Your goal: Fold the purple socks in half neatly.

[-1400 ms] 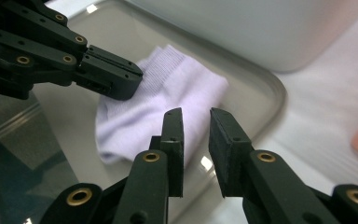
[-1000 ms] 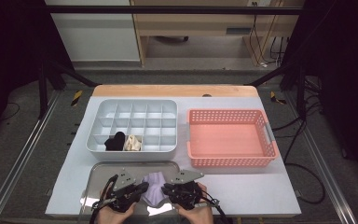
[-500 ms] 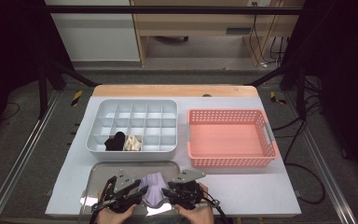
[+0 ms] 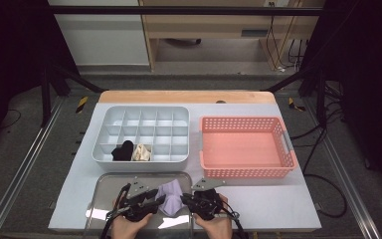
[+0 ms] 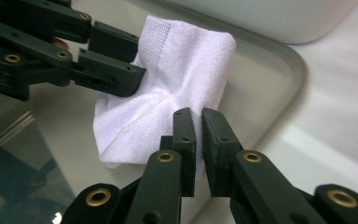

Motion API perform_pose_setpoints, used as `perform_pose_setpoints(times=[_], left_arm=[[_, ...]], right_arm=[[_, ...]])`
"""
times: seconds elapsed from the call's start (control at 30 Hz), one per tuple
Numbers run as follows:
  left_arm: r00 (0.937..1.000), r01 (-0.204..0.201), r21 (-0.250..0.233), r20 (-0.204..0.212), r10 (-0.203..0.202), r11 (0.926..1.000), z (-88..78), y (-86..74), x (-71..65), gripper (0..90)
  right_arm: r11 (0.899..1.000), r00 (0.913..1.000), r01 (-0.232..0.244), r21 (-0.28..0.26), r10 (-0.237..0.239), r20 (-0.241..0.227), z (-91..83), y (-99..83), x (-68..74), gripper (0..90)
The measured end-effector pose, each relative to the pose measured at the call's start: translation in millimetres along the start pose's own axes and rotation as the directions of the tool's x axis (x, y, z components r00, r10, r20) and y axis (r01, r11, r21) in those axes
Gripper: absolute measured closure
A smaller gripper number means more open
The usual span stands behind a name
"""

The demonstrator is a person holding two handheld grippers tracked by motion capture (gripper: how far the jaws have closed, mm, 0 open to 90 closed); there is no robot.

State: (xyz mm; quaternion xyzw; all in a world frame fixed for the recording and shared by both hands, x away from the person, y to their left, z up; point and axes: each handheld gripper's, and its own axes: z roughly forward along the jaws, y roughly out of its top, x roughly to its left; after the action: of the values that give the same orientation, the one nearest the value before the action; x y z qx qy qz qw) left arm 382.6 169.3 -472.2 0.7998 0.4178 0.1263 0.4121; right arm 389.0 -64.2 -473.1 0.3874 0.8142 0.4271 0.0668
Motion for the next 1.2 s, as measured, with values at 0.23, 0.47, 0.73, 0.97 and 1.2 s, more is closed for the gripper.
perform_pose_setpoints(times=[0.23, 0.47, 0.73, 0.97, 1.2], left_arm=[[0.999, -0.026, -0.07, 0.034, 0.029, 0.9972, -14.8, 12.4, -7.5, 62.9], [0.9965, -0.03, 0.018, 0.079, 0.028, 0.9994, 15.6, 12.0, -16.8, 81.6], [0.9959, -0.028, 0.014, 0.087, 0.026, 0.9995, 21.6, 7.8, -22.3, 85.7], [0.9933, 0.01, -0.025, 0.116, -0.007, 0.9996, 3.8, 9.6, -12.6, 83.6], [0.9991, 0.033, -0.034, 0.027, -0.032, 0.9989, -26.4, 0.5, 8.5, 83.3]], right_arm=[[1.0, 1.0, -0.005, 0.007, 0.005, 0.007, 1.9, -0.8, -1.9, 83.4], [1.0, 0.9999, -0.017, 0.001, 0.017, -0.002, -0.3, -0.5, -1.6, 84.0], [0.997, 0.9971, 0.041, -0.062, -0.045, -0.061, -10.8, 7.8, 9.7, 85.9], [0.998, 0.9974, 0.039, -0.059, -0.042, -0.059, -11.2, 6.6, 8.5, 85.8], [0.998, 0.9981, 0.032, -0.057, -0.035, -0.051, -12.3, 6.6, 8.7, 85.9]])
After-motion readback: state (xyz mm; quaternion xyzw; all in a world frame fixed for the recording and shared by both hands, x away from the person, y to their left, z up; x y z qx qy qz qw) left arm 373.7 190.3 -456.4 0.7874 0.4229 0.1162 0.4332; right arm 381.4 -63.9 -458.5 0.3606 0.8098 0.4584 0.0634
